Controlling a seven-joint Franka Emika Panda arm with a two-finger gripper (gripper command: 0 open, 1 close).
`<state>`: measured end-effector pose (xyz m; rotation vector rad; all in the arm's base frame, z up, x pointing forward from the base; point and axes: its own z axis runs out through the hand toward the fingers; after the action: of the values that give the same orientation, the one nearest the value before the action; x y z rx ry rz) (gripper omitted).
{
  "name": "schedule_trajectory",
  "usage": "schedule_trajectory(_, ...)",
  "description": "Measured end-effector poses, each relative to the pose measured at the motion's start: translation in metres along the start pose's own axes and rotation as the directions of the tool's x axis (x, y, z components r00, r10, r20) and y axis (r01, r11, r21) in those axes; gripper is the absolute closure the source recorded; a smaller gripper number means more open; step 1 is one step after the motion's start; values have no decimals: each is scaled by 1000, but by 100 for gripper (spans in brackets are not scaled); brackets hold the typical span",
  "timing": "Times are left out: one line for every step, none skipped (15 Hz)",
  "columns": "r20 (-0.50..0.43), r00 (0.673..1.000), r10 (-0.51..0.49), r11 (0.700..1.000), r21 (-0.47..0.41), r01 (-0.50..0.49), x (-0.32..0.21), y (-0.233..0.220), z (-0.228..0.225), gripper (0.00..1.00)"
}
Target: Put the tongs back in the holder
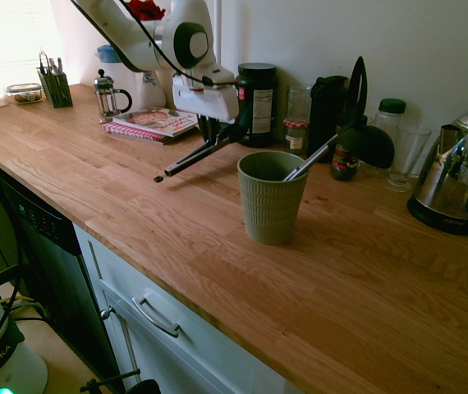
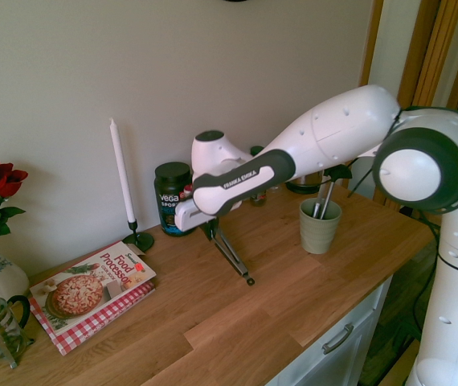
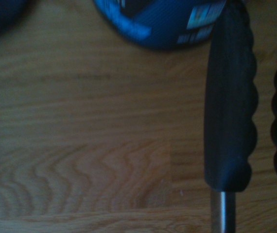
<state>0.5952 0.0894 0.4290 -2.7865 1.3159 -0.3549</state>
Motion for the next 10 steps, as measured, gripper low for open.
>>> schedule_trajectory(-20, 1000, 3, 1000, 26, -3, 3, 1, -32, 100)
schedule_trajectory(-39, 999, 6, 999, 50, -4, 4, 5, -62, 100)
schedule_trajectory(-75, 997, 8, 998, 69, -3, 6, 10, -90, 100)
schedule_trajectory(-137, 990, 19, 997, 82, -8, 10, 17, -116, 100)
schedule_trajectory(-207, 978, 34, 996, 87, -16, 15, 24, -139, 100)
schedule_trajectory(-273, 961, 46, 996, 84, -24, 21, 34, -159, 100)
schedule_trajectory(-340, 939, 60, 997, 75, -36, 26, 44, -176, 100)
schedule_trajectory(-401, 913, 75, 996, 68, -52, 32, 55, -191, 100)
schedule_trajectory(-455, 885, 97, 995, 66, -76, 37, 65, -202, 100)
schedule_trajectory(-505, 854, 128, 992, 66, -110, 45, 78, -209, 100)
